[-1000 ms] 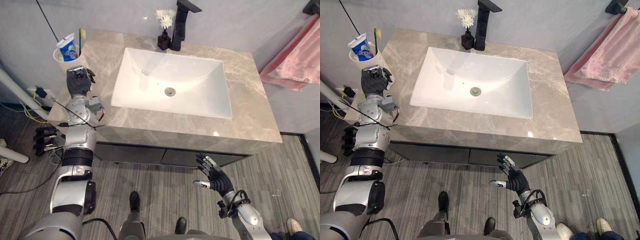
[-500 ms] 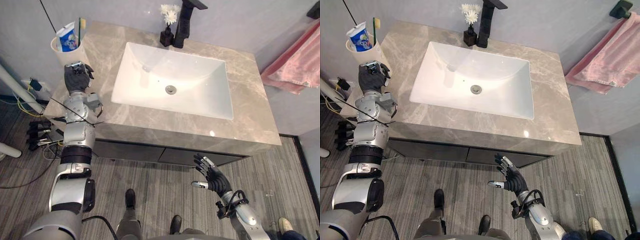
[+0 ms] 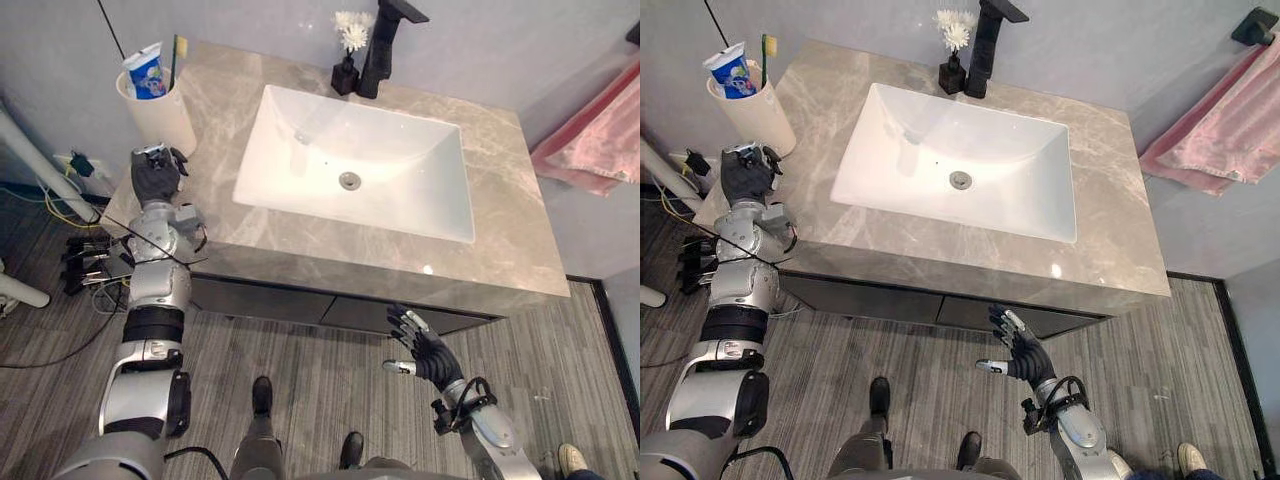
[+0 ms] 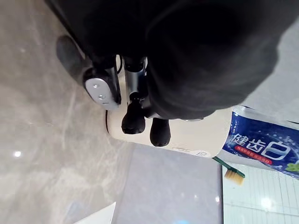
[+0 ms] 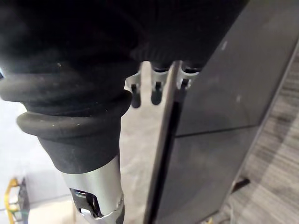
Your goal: Organize washtable
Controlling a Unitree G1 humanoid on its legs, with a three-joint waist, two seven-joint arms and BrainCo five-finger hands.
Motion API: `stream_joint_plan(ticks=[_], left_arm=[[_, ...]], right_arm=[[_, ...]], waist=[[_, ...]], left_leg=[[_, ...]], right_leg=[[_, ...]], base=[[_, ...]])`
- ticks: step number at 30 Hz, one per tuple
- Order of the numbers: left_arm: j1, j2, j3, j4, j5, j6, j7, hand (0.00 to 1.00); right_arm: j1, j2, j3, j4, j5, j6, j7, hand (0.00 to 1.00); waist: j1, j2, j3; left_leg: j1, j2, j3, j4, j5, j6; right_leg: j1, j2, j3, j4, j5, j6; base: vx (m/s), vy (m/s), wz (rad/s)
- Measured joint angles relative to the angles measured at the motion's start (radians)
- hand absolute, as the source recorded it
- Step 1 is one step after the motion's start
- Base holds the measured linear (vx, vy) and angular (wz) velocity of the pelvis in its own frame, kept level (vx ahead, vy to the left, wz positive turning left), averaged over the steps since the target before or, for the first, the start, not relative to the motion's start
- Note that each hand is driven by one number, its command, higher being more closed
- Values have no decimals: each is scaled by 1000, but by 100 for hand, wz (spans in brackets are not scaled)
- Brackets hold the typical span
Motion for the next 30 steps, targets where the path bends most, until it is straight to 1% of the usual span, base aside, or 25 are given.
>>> stream_joint_plan(ticks=[3,15,17,21,24,30], left_arm=[[-1,1,4,-3,-2,-18,0,100],[-8,31,26,1,-5,-19,0,100],[-24,53,23,17,-16,-19,-1,100],[-114,128,20,97,-41,-14,1,100],[-148,164,11,121,-44,-10,1,100],[-163,182,3,124,-50,-8,2,100]], right_arm=[[-1,0,0,0,0,0,0,0],[-3,-2,-2,2,0,0,0,0],[-4,-4,-2,2,0,-1,0,0],[-4,-12,-2,2,0,-2,-1,0],[-2,-13,0,3,0,-3,0,0],[-2,-13,2,3,0,-4,0,0]], waist=[[0,-1,11],[1,-6,14],[0,-11,16],[0,-36,27],[0,-52,30],[1,-59,30]], left_leg=[[-1,0,1,0,-4,-4],[-8,1,12,0,-1,1],[-8,2,14,0,-1,1],[-18,13,25,0,-1,1],[-25,13,26,0,-1,1],[-35,13,26,0,0,1]], right_leg=[[1,0,-7,0,0,0],[-8,-1,-6,-3,0,0],[-10,0,-3,-3,0,0],[-29,5,16,1,1,-1],[-37,2,18,1,2,-1],[-44,2,19,-2,3,-1]], base=[[-39,21,4],[0,1,0],[1,-2,-5],[-10,3,-9],[-5,5,-2],[0,0,0]])
